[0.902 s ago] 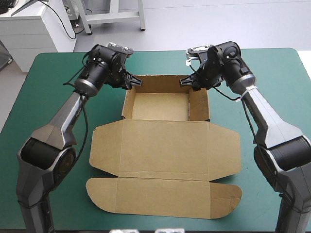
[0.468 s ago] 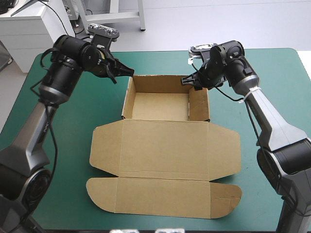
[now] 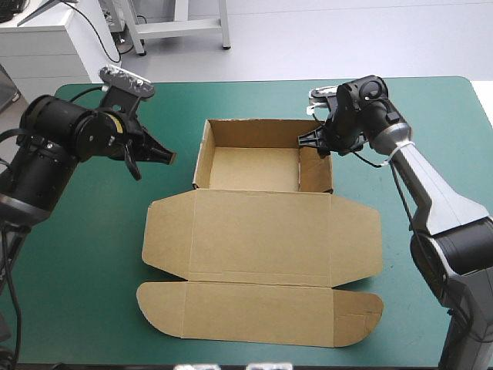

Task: Fold the box

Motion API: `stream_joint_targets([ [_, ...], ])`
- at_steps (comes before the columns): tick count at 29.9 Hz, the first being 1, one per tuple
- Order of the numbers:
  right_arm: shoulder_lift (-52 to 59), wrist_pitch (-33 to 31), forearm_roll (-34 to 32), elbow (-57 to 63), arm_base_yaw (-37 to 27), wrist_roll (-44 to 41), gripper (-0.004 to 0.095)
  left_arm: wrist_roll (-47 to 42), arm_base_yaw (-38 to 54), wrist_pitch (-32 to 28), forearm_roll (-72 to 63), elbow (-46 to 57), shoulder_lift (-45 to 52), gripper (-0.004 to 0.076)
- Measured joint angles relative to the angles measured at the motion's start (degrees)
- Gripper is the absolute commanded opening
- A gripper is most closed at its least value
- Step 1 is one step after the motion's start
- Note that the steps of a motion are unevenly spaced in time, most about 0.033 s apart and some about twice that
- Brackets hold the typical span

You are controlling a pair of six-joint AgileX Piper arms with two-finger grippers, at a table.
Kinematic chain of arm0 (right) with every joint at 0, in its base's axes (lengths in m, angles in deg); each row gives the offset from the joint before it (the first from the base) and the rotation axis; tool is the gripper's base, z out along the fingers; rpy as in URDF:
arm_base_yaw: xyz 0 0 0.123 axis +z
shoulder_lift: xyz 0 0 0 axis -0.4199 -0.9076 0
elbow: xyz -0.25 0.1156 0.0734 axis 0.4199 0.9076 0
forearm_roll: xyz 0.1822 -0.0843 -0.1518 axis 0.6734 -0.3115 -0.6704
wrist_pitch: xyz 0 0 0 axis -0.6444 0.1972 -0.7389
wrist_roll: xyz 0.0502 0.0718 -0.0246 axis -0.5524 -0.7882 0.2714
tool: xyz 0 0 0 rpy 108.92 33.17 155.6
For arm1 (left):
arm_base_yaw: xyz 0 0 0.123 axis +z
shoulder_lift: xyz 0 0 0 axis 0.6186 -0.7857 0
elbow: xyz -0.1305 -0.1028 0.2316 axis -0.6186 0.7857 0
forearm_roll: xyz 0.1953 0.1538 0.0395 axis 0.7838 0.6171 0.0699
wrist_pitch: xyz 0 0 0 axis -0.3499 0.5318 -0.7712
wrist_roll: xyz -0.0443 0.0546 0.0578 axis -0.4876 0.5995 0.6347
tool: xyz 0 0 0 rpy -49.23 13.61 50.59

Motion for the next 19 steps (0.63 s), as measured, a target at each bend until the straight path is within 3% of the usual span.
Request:
stream_joint_targets([
  [8,-3.15,0.00,5.90,0.11,-2.39,-0.58,0.0440,-3.07,0.00,-0.70,-0.08,18.80,9.54,-0.0008],
  [13,-6.14,0.21,10.64,0.17,-2.39,0.42,0.0400,-3.92,0.00,-5.75,-1.41,30.88,17.05,-0.0008],
  [15,-6.65,0.28,11.17,0.17,-2.39,1.45,0.0338,-4.05,0.00,-7.06,-2.73,34.65,19.99,-0.0008],
  [19,-6.89,0.40,10.82,0.17,-2.50,2.29,0.0009,-4.05,0.00,-7.67,-5.26,39.92,25.75,-0.0008],
])
